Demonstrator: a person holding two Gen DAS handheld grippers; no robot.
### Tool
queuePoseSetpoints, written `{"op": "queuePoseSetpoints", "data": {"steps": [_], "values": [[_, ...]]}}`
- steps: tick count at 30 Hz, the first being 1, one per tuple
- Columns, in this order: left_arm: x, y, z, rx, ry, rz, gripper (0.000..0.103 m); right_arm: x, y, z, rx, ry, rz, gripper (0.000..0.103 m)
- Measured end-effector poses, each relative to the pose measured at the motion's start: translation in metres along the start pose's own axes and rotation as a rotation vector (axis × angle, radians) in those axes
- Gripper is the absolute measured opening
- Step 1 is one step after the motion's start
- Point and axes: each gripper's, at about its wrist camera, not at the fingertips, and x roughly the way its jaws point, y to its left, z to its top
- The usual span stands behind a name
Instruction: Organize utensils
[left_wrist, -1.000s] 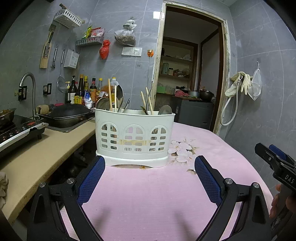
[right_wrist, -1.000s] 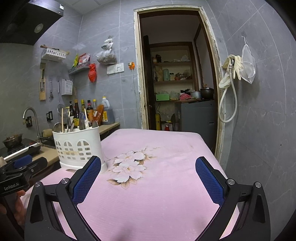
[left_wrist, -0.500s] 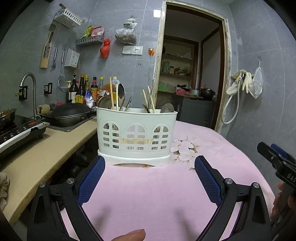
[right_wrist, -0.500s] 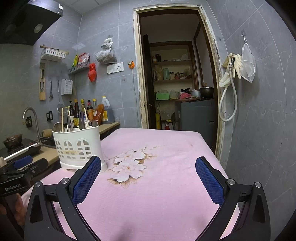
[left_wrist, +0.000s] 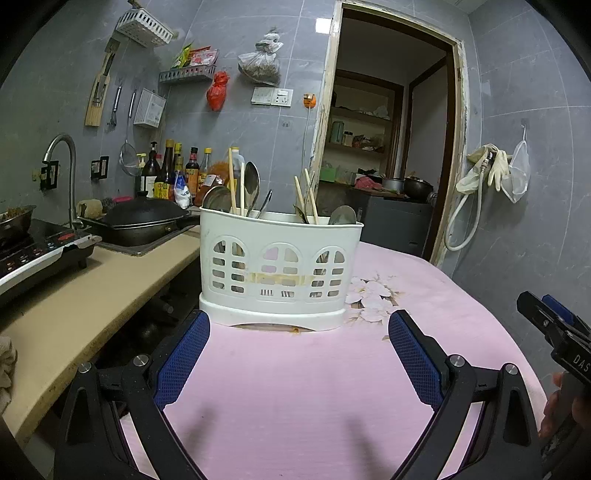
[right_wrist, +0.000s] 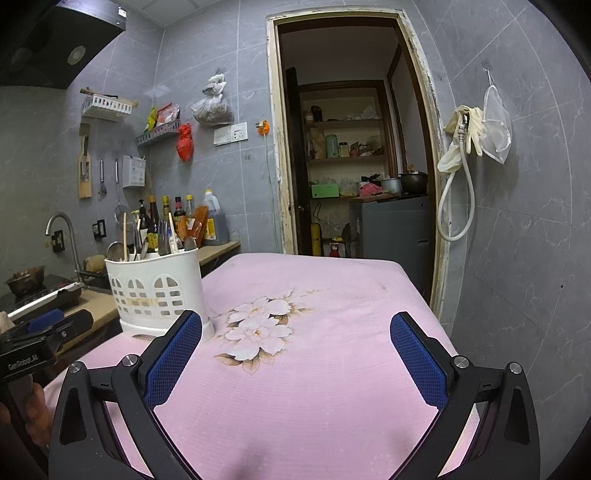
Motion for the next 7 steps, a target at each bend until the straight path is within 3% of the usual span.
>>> {"op": "queuePoseSetpoints", "data": {"steps": [7], "values": [[0.0001, -0.0003, -0.0003, -0.001, 0.002, 0.003, 0.095, 0.0014, 0.0025, -0.0021, 0.000, 0.006, 0.002, 0.103]]}}
